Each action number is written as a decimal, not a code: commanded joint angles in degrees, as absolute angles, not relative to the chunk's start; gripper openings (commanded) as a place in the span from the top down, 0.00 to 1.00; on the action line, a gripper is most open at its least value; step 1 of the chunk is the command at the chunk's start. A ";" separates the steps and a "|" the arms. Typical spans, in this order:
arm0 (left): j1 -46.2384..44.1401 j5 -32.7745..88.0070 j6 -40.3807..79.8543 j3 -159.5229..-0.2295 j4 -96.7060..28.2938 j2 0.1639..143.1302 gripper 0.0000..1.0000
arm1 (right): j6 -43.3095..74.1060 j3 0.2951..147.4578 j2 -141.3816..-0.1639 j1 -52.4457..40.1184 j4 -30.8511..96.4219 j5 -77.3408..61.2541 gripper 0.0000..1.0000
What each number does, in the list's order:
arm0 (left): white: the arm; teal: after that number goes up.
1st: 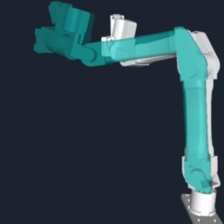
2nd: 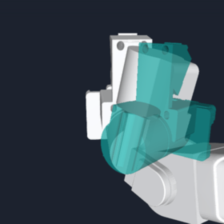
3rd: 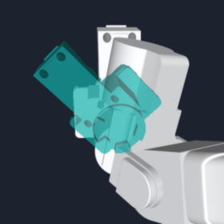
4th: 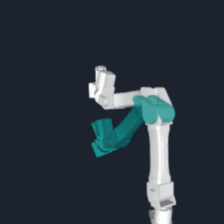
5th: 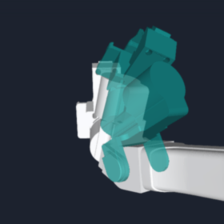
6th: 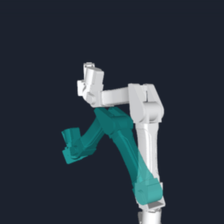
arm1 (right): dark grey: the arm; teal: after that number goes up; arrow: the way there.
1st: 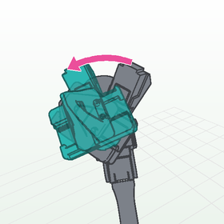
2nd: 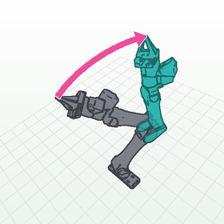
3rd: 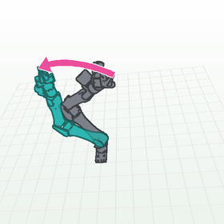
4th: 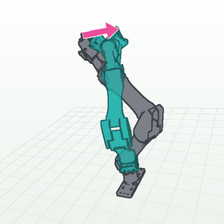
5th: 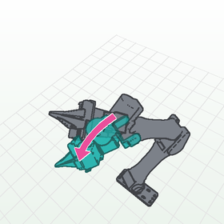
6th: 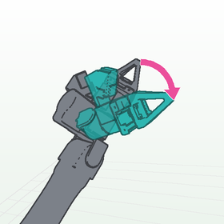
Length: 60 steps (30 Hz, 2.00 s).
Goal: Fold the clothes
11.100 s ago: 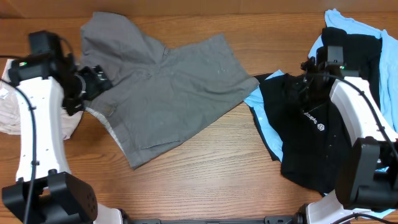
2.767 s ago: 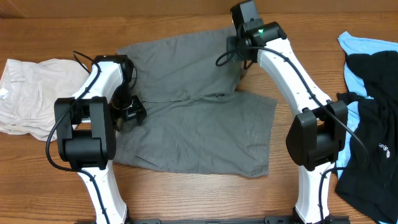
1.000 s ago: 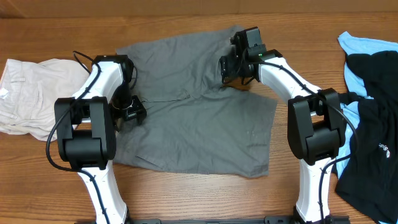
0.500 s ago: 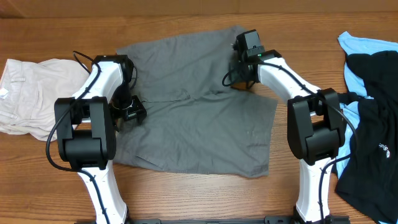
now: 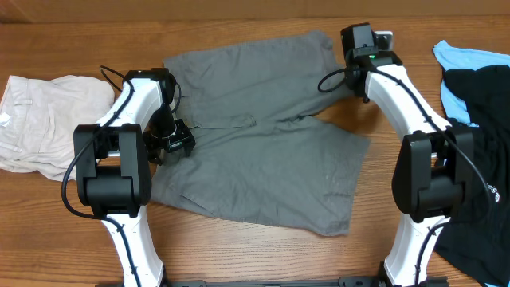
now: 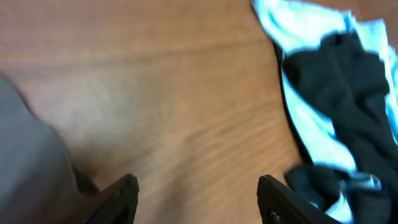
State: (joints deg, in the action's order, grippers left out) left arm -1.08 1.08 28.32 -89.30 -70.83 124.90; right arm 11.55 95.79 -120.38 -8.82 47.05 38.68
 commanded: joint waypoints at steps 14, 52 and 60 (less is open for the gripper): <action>0.03 -2.31 23.75 -93.23 -75.88 122.69 0.25 | 18.44 96.84 -116.64 1.02 65.91 2.24 0.22; 1.58 7.92 24.91 -49.50 -53.78 87.57 0.03 | 20.25 57.54 -78.28 5.23 72.01 -19.42 0.00; 1.58 -1.43 36.73 -48.45 -54.72 86.59 0.02 | 21.41 55.68 -78.26 5.19 72.49 -20.75 0.00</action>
